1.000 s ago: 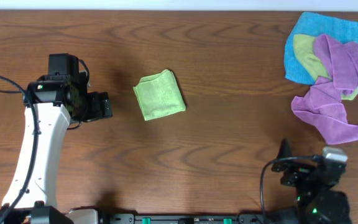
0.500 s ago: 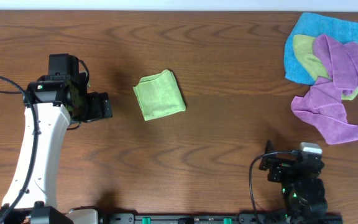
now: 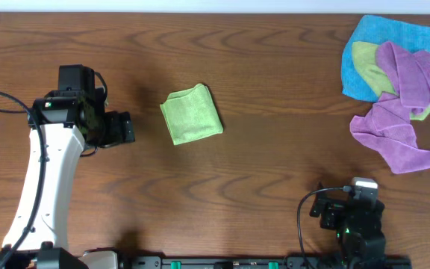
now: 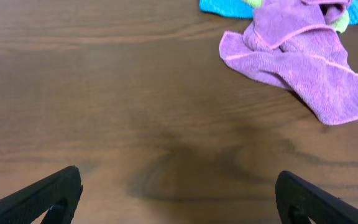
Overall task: Fold the cloth
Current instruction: 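Move the left gripper to the folded green cloth and grasp it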
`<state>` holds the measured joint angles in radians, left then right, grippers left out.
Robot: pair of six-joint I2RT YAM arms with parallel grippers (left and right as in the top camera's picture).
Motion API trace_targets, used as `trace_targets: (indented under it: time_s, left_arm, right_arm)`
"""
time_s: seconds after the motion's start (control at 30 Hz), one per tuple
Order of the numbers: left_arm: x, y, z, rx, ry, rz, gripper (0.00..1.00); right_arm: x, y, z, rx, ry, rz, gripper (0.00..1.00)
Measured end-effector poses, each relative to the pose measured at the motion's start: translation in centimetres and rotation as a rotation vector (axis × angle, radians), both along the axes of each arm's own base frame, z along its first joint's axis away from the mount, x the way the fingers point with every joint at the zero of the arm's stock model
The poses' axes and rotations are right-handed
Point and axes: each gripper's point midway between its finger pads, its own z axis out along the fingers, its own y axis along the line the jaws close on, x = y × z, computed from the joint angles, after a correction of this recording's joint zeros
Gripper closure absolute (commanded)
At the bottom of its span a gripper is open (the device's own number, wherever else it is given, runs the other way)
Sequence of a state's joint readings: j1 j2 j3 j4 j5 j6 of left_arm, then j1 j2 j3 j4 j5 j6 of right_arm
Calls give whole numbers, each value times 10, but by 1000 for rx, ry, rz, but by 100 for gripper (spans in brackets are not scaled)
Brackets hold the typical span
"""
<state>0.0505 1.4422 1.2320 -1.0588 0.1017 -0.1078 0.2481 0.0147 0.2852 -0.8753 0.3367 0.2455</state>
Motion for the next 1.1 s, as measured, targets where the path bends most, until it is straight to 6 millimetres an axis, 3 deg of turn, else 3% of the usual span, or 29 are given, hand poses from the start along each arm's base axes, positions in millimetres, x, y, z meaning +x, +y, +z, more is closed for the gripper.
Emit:
trace_targets:
  time_s: [0.23, 0.63, 0.93, 1.1]
  left_arm:
    - [-8, 0, -2, -3, 32, 9, 5]
    - [-9, -1, -2, -49, 47, 229, 5]
    - [-12, -5, -2, -88, 63, 287, 5]
    - [-13, -11, -2, -157, 84, 494, 5]
  right_arm:
    - [0, 0, 0, 0, 1, 0, 1]
    - [0, 0, 0, -1, 2, 0, 1]
    - [0, 0, 0, -1, 2, 0, 1]
    - [0, 0, 0, -1, 2, 0, 1]
